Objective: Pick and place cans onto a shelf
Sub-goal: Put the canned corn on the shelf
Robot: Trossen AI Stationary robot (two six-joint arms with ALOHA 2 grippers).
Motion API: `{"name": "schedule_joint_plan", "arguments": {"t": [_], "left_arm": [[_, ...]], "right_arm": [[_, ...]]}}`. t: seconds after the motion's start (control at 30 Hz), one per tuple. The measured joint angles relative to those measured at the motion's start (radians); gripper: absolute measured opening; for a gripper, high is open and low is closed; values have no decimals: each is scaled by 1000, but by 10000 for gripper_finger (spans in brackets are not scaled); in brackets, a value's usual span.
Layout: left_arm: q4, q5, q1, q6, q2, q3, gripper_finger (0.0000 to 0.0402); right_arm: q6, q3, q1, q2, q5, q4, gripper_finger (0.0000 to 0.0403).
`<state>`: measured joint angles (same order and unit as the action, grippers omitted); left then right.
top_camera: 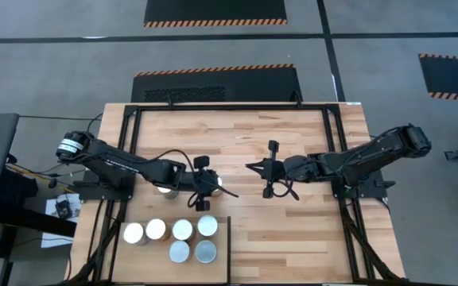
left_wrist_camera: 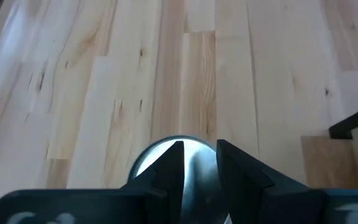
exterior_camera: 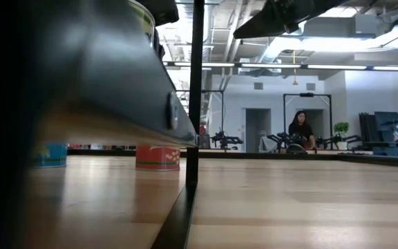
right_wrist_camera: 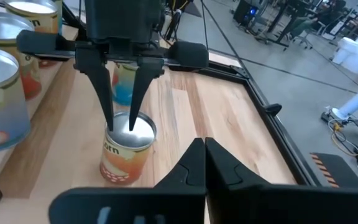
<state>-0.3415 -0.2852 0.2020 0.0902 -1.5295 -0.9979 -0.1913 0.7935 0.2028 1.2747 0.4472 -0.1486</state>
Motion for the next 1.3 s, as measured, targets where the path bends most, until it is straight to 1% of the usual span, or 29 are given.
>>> {"name": "schedule_joint_plan", "arguments": {"t": [0.07,0.17,0.23,0.47,0.57,0.63,0.7,0.77,0.87,0.9,1.0,1.1,1.3], "left_arm": [[-18,4,2,17,0,-17,88],[-12,52,12,37,-2,-20,97],[-18,59,23,42,-15,-20,102],[-37,-49,49,11,-73,-19,108],[-46,-100,49,4,-77,-19,107],[-47,-113,46,0,-77,-19,101],[-48,-118,44,-10,-77,-19,86],[-55,-120,44,-33,-77,-19,63],[-59,-120,44,-66,-76,-19,18],[-59,-119,44,-75,-74,-19,10],[-69,-75,41,-102,-51,-19,3],[-90,-19,34,-108,-2,-23,1],[-227,-9,43,-112,126,-97,0]], "right_arm": [[0,0,0,0,0,-2,9],[0,0,0,0,0,-2,9],[4,0,0,0,0,-2,10],[7,0,0,0,0,-3,9],[7,0,0,0,0,-5,9],[7,0,0,0,0,-4,9],[7,0,0,0,0,-4,9],[7,0,0,0,0,-4,9],[7,0,0,0,0,-4,9],[7,0,0,0,0,-4,9],[7,0,0,0,0,-4,9],[7,0,0,0,0,-5,9],[8,0,0,0,0,-7,10]]}}
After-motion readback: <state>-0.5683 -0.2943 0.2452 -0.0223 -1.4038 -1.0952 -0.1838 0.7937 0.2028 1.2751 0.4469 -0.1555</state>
